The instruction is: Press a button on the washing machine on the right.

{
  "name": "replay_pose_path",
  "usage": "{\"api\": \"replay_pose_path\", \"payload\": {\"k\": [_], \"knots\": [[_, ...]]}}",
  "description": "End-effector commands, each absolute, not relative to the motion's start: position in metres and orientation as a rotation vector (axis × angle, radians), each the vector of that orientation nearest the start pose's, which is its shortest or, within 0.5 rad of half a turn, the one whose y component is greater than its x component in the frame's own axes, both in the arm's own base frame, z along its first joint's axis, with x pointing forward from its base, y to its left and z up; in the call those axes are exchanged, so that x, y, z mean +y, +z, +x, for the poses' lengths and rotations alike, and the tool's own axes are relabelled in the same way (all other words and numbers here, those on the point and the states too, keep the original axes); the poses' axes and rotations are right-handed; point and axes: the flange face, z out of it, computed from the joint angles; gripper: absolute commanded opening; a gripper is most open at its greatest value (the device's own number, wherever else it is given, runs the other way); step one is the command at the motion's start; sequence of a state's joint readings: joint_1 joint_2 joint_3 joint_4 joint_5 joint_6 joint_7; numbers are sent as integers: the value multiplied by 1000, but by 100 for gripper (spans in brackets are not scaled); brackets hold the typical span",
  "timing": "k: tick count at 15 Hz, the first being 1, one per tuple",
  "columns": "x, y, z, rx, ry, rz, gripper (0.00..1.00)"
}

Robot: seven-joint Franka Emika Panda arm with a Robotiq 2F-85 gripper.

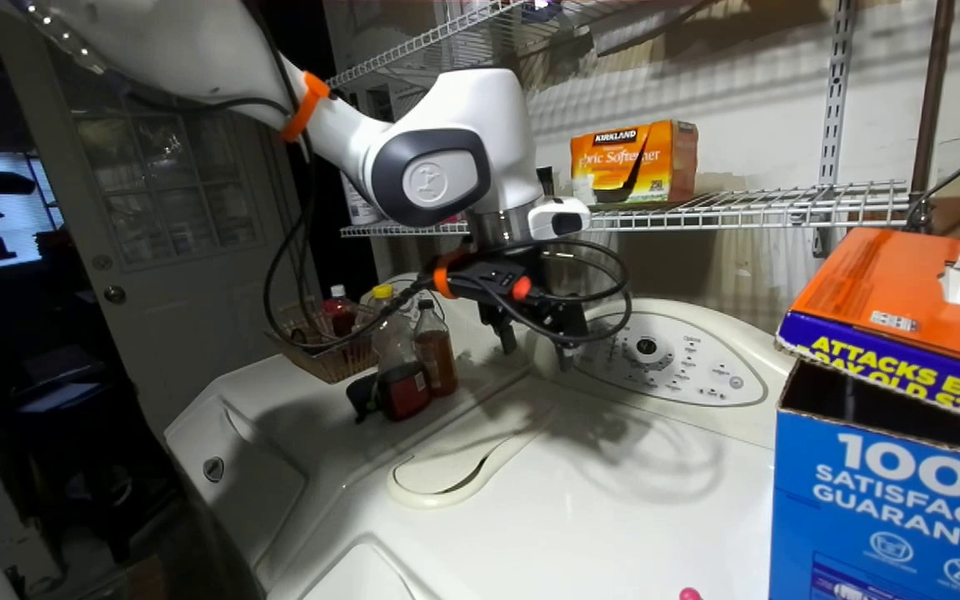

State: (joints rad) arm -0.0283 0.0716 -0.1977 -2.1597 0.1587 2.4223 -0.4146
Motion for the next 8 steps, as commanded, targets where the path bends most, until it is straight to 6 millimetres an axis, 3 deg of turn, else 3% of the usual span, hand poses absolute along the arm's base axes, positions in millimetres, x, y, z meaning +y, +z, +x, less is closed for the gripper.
{"api": "replay_pose_path", "payload": {"k": [1,8], "knots": [[-146,383,591,-132,-467,-3070,73],[-154,362,632,-66,-594,-3012,24]]}}
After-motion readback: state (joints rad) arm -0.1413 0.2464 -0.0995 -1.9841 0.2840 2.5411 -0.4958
